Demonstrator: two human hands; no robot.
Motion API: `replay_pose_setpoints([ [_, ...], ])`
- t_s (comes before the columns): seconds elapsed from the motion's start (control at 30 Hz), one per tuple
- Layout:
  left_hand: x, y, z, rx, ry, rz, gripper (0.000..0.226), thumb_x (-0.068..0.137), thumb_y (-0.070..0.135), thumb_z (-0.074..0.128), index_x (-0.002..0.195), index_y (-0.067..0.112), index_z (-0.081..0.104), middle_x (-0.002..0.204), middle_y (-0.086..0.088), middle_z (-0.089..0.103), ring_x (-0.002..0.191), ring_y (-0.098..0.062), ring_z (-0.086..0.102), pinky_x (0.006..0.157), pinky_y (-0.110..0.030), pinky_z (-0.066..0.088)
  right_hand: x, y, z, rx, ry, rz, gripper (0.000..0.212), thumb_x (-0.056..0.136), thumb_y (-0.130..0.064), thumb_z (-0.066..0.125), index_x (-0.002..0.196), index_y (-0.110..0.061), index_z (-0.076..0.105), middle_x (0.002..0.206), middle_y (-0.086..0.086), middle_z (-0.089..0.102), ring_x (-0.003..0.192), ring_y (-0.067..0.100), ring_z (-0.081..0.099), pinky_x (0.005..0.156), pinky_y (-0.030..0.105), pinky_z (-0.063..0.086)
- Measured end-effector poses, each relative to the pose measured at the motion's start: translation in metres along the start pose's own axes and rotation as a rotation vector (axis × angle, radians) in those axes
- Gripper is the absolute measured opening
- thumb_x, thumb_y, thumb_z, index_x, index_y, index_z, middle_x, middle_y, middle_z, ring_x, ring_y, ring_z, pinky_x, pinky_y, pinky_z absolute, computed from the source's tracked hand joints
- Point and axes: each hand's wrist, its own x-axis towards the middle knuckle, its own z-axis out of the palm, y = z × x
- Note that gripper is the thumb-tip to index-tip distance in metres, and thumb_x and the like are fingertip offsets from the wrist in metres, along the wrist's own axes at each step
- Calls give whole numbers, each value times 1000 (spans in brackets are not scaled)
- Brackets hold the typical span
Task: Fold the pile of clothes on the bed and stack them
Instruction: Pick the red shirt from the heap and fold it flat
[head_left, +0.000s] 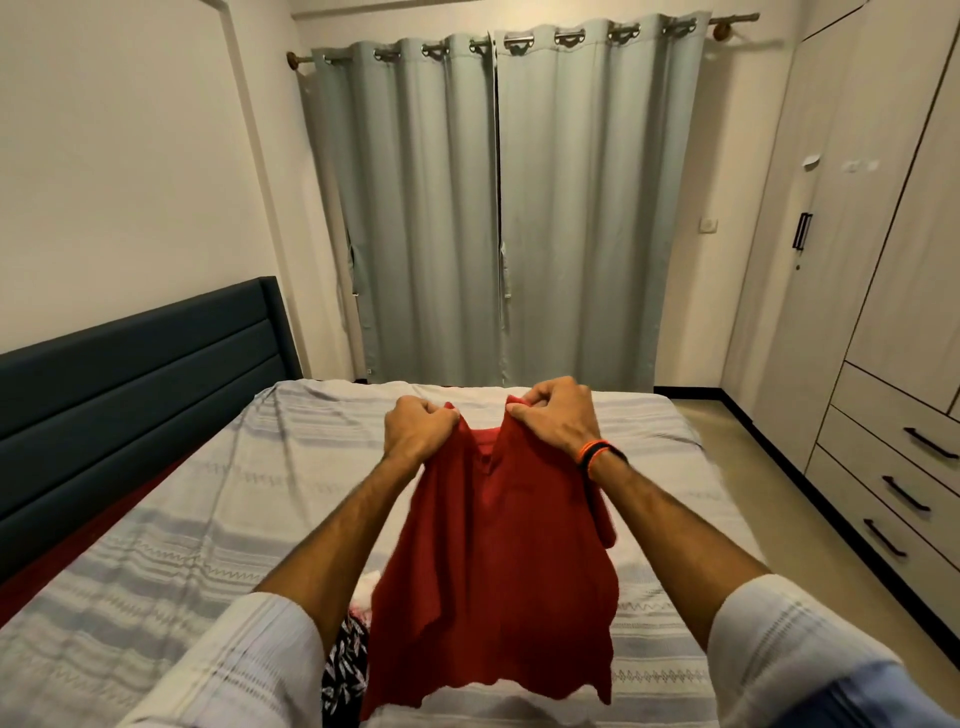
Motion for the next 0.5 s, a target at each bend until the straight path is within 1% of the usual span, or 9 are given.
replay_pose_setpoints([
  [0.1, -10, 9, 14, 6, -4, 15, 34, 80, 24, 67, 49, 12, 58, 55, -4, 58, 57, -19, 55, 59, -26, 41, -8, -11, 17, 7, -13, -28, 16, 72, -35, 78, 62, -24, 73, 62, -8, 69, 75, 13, 68, 78, 26, 55],
  [0.2, -15, 10, 18, 4, -13, 11, 37, 81, 27, 67, 49, 13, 57, 56, -2, 58, 58, -18, 55, 54, -26, 39, -13, -16, 24, 14, -24, -33, 17, 74, -37, 78, 70, -21, 77, 70, -3, 74, 77, 15, 69, 78, 28, 55],
  [0.27, -12, 7, 11, -28, -31, 15, 41, 81, 26, 70, 46, 14, 51, 52, 1, 53, 54, -16, 50, 53, -26, 34, -11, -17, 16, 17, -46, -30, 16, 74, -36, 79, 73, -20, 78, 70, -4, 73, 76, 12, 68, 74, 25, 52],
  [0.33, -9, 4, -11, -151, -143, 41, 42, 82, 22, 72, 50, 16, 47, 53, 0, 46, 50, -13, 41, 53, -25, 30, -7, -18, -4, 53, -121, -40, 11, 75, -32, 81, 74, -22, 78, 67, -9, 70, 69, 6, 64, 69, 21, 47],
  [0.37, -7, 1, -25, -216, -228, 50, 37, 85, 19, 72, 55, 14, 51, 56, -2, 46, 50, -12, 39, 52, -24, 30, -5, -18, -17, 96, -190, -52, 10, 76, -29, 82, 74, -22, 77, 65, -11, 69, 64, 2, 61, 66, 21, 46],
  [0.43, -4, -3, -56, -295, -383, 80, 23, 90, 16, 68, 70, 6, 61, 62, -4, 52, 53, -11, 43, 51, -21, 36, -5, -19, -46, 214, -352, -73, 7, 80, -20, 80, 75, -18, 75, 61, -12, 67, 56, -2, 57, 60, 18, 46],
  [0.5, -6, -4, -83, -334, -493, 67, 19, 93, 15, 62, 79, 3, 64, 64, -4, 59, 55, -10, 50, 52, -17, 45, -6, -17, -70, 333, -488, -71, 7, 85, -11, 74, 79, -11, 73, 63, -8, 68, 56, 1, 59, 57, 15, 47],
])
